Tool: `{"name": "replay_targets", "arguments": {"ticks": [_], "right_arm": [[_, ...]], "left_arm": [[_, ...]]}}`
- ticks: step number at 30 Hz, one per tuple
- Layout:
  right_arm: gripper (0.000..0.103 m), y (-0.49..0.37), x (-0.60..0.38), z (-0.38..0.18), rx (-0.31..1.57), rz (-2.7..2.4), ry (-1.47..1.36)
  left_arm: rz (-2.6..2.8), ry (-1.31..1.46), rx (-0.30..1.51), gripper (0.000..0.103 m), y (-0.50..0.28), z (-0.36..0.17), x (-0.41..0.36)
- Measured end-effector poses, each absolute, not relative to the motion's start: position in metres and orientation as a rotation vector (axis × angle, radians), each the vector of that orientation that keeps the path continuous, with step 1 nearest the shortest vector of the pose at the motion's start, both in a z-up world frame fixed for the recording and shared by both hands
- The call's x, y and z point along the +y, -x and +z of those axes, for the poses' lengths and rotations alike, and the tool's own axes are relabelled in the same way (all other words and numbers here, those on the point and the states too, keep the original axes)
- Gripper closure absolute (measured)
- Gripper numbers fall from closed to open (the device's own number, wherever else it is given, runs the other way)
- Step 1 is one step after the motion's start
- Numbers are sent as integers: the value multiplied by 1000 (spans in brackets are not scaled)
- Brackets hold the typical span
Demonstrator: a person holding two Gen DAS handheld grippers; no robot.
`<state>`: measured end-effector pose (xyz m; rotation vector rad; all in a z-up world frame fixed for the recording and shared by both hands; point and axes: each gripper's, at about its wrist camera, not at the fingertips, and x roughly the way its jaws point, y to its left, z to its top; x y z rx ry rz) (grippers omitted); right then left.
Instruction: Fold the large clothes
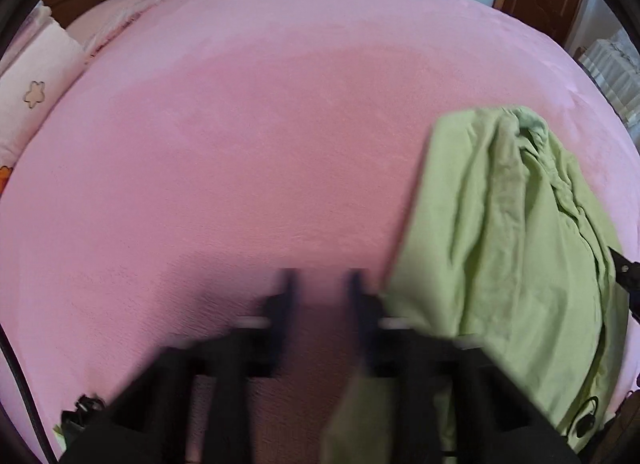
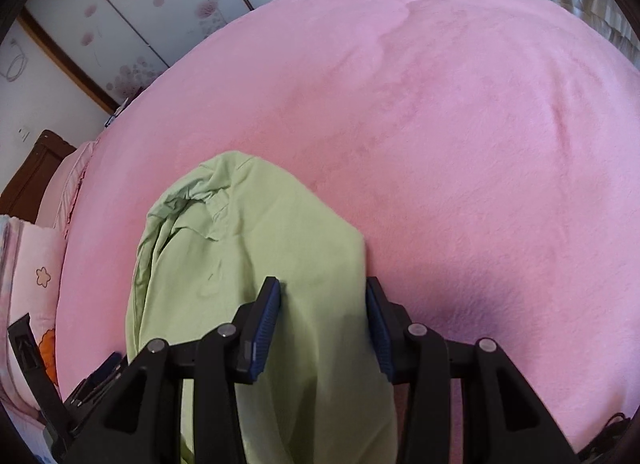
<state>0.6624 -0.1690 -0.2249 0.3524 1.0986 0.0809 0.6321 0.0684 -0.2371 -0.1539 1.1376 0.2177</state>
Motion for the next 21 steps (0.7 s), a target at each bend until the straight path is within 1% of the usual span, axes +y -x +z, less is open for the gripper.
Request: {"name": "replay_targets", "arguments": {"ticks": [1, 4, 8, 11, 13, 17, 21], "right_arm": [[98, -661, -164, -222, 1092, 95, -325], [99, -644, -158, -195, 999, 141, -271], [99, -604, -155, -138, 831, 318, -268], [99, -561, -138, -96, 725, 518, -162], [99, -524, -119, -76, 675, 644, -35], [99, -443, -96, -76, 654, 803, 222], [99, -360, -92, -116, 657, 815, 498]], "left_arm": [[218, 146, 1126, 103, -629, -233, 64], [205, 107, 1033, 103, -612, -215, 49], [126, 178, 946, 103, -583, -177, 47], [59, 217, 901, 103, -551, -155, 46], [28, 272, 894, 103, -526, -147, 54], [3, 391, 908, 103, -472, -145, 84], [-6, 363, 940, 103, -418, -150, 106]]}}
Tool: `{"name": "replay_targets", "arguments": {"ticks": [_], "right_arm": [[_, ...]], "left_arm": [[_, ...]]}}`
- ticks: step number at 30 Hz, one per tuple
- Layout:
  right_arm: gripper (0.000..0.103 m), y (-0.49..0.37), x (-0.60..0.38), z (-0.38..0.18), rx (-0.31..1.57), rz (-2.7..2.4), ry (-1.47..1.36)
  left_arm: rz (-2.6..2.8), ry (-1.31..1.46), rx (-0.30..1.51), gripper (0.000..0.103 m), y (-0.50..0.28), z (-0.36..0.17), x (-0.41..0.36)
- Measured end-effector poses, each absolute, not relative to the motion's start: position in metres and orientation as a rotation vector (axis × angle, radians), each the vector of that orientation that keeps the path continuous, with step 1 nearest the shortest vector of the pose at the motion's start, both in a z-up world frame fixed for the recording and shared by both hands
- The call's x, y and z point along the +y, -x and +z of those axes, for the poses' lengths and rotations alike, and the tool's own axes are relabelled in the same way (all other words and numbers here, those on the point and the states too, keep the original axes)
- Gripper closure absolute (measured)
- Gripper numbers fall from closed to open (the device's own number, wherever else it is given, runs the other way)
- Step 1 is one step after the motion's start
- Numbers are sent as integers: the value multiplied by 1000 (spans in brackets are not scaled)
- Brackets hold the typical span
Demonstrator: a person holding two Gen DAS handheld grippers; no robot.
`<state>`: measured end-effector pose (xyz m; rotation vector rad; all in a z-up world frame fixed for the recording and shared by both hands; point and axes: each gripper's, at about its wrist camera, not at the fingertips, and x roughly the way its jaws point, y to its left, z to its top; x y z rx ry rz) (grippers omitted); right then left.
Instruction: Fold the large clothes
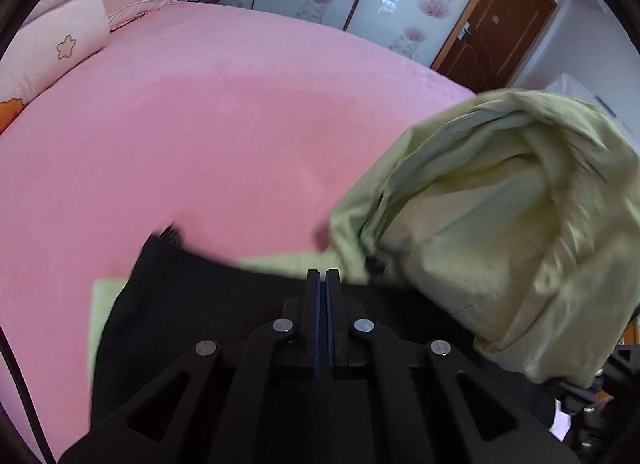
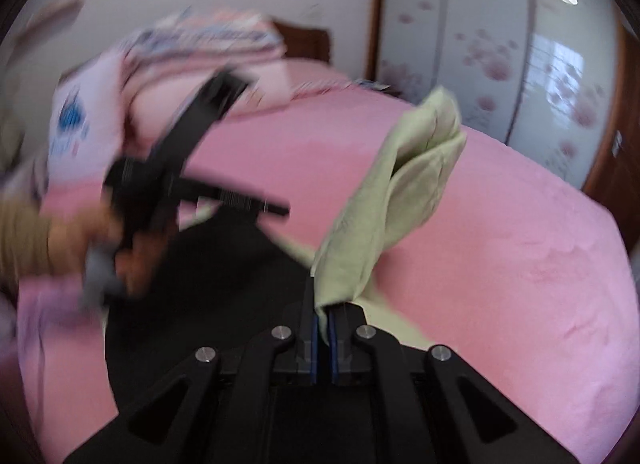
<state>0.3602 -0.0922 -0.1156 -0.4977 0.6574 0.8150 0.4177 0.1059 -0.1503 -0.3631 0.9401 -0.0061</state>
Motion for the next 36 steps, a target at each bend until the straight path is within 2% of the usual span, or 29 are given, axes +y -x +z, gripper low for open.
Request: {"name": "replay_targets", "arguments": {"ticks": [5, 9, 11, 12, 13, 15, 19, 22, 24, 26, 27, 28, 29, 30, 32, 36], "right_arm": [[93, -309, -115, -200, 780, 568, 732], [92, -288, -149, -200, 846, 478, 542], [86, -283, -161, -187, 891, 470, 376], [75, -282, -167, -180, 907, 467, 280], [60, -280, -172, -174, 926, 476, 181], [47, -275, -177, -164, 943, 491, 4], [47, -289, -183, -161, 977, 521, -288], [47, -309, -170, -170, 1007, 507, -404], [47, -323, -157, -178, 1040, 491, -459], [47, -330, -146, -193, 1096, 499, -536], [47, -334, -140, -200, 1113, 507, -561], [59, -337, -133, -203, 1127, 507, -559], [77, -341, -128, -204, 1129, 511, -537], [100, -343, -123, -202, 1137, 511, -506], [100, -343, -127, -185, 1089, 504, -466], [101, -334, -156, -165, 1019, 473, -452]], "left_arm": [[-38, 329, 1058, 103, -364, -175, 113], [-80, 334, 1114, 102, -334, -185, 117], [-111, 334, 1127, 102, -326, -183, 118], [-118, 340, 1123, 100, -321, -181, 120], [-131, 352, 1114, 100, -321, -177, 123], [-133, 378, 1087, 99, -318, -168, 127], [-173, 420, 1063, 91, -315, -150, 124], [-194, 426, 1091, 84, -329, -150, 112], [-195, 419, 1105, 70, -341, -154, 104], [-191, 423, 1138, 68, -353, -168, 98], [-180, 427, 1158, 68, -357, -177, 96], [-169, 431, 1179, 73, -361, -186, 93], [-162, 433, 1182, 88, -362, -190, 90], [-160, 440, 1176, 92, -361, -192, 90], [-166, 464, 1129, 97, -353, -185, 83], [-197, 432, 1088, 99, -331, -180, 50]]}}
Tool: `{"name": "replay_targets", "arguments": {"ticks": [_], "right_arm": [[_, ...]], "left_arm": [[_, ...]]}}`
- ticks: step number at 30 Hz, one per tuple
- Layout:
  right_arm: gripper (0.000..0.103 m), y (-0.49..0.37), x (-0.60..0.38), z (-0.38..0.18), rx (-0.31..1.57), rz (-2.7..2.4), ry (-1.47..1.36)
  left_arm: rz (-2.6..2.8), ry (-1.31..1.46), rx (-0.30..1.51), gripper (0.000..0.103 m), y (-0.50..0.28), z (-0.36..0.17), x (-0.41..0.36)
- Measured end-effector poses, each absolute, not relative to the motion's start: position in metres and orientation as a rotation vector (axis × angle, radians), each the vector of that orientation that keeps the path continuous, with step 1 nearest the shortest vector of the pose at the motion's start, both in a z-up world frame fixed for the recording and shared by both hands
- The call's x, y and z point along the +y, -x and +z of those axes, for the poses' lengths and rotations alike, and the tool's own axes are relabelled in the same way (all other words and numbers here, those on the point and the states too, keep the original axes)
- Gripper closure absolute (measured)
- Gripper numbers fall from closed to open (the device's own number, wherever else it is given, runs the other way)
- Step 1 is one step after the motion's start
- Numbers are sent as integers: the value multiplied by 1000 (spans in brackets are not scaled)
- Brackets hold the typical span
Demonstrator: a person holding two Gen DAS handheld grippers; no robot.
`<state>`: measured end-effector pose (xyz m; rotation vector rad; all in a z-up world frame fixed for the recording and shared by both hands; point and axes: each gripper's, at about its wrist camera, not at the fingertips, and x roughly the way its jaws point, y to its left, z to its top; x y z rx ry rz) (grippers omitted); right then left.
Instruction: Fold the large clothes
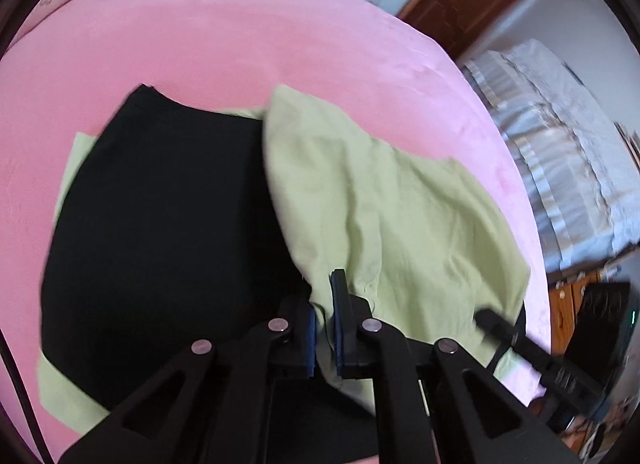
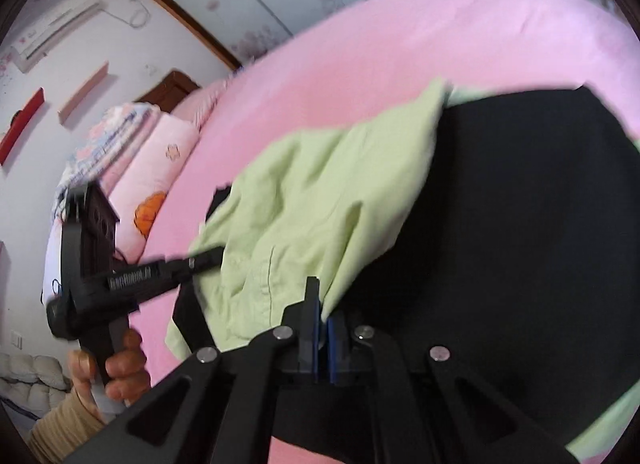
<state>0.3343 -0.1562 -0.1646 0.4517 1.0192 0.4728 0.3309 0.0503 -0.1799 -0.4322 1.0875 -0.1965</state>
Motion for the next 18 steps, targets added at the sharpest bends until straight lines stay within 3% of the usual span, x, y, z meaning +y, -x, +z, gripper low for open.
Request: {"name": "replay_targets", "arguments": {"ticks": [5, 8, 10, 12, 18], "right_arm": [[100, -334, -182, -212, 1156, 378, -414], [99, -325, -177, -222, 1144, 357, -354], [88, -320, -172, -212, 1131, 332, -326], [78, -312, -170, -198, 1125, 298, -274], [78, -280, -166, -140, 939, 267, -143]], "left_arm": [[-188, 286, 1121, 99, -308, -215, 6], [-173, 286, 1129, 98, -307, -224, 4], [-168, 250, 1127, 93, -306, -216, 4], [-155, 187, 1134, 77, -303, -205, 3], [-129, 84, 1033, 66, -288, -152, 6]]}}
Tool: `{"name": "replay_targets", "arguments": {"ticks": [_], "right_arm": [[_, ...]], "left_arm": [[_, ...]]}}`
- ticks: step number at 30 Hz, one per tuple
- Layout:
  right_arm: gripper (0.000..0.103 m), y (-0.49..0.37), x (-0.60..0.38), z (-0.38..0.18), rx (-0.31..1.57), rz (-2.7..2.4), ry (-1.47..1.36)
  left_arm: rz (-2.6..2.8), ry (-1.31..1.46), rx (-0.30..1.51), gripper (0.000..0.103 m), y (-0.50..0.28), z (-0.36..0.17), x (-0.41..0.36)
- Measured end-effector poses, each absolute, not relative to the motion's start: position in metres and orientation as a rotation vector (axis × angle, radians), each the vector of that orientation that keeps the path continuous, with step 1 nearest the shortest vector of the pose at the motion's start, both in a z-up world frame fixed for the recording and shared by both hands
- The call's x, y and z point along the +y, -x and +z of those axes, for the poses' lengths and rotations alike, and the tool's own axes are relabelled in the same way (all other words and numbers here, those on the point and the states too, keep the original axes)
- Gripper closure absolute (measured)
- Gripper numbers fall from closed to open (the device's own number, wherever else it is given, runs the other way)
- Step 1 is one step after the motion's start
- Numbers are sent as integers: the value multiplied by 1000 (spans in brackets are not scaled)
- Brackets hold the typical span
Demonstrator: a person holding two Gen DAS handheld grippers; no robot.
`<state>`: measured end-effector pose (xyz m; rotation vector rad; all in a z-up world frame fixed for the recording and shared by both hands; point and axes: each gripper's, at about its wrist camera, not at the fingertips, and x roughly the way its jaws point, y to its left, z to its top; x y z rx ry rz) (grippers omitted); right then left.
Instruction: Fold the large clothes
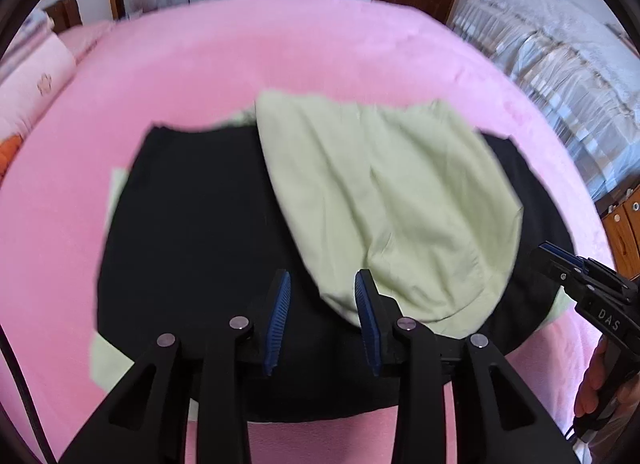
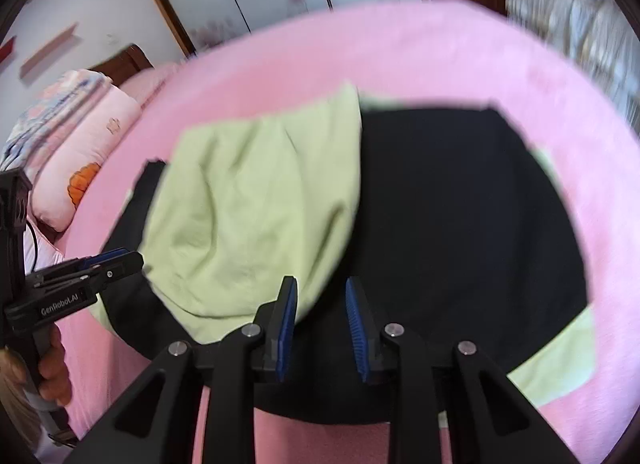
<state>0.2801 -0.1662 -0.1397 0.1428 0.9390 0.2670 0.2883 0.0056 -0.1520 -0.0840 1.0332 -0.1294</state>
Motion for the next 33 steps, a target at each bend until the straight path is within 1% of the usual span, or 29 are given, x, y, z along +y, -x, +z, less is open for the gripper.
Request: {"name": "replay_targets", "arguments": {"ticks": [1, 2, 3, 7, 9, 11, 13, 14, 15, 16, 17, 21, 23, 24, 27, 28, 30, 32, 33], "right_arm": [[78, -278, -165, -133, 910, 273, -135], [78, -278, -159, -125, 882, 274, -124], [78, -281, -152, -120, 865, 273, -110], [78, -302, -117, -123, 843, 279, -70], [78, -314, -104, -133, 846, 296, -74], [78, -324, -97, -150, 863, 282, -59], [78, -336, -98, -172, 912, 254, -39], [78, -340, -104, -183, 938, 217, -19], [82, -343, -110, -192, 953, 177, 4], [98, -343, -122, -199, 953, 161, 11], [103, -342, -136, -204, 954, 157, -3], [103, -332, -171, -205, 970, 211, -127], [103, -325, -175, -199, 980, 213, -152], [101, -321, -176, -195, 984, 215, -165], [100, -306, -178, -181, 989, 224, -207], [100, -299, -174, -177, 978, 231, -216], [100, -286, -163, -165, 951, 248, -217], [100, -272, -153, -151, 926, 268, -208], [100, -265, -149, -143, 914, 280, -205]], "left_arm": [[-134, 99, 1009, 61, -290, -143, 5], [-136, 113, 992, 50, -294, -137, 2], [-141, 137, 967, 47, -300, -132, -2], [-154, 210, 934, 47, -327, -133, -14], [-143, 232, 939, 47, -341, -145, -18], [-110, 241, 982, 47, -358, -167, -23], [-64, 229, 1045, 54, -369, -194, -25], [-37, 201, 1064, 61, -373, -207, -24], [-20, 175, 1073, 65, -372, -217, -22], [-26, 163, 1064, 65, -370, -223, -20], [-33, 161, 1050, 65, -367, -226, -18], [-47, 172, 1020, 65, -358, -229, -13], [-31, 164, 1024, 65, -354, -226, -15], [-26, 161, 1032, 64, -353, -223, -17], [-35, 167, 1036, 63, -337, -203, -25], [-46, 169, 1026, 61, -331, -194, -28], [-43, 171, 1003, 52, -319, -173, -32], [-41, 179, 978, 48, -304, -151, -34], [-48, 188, 966, 48, -296, -140, -35]]}}
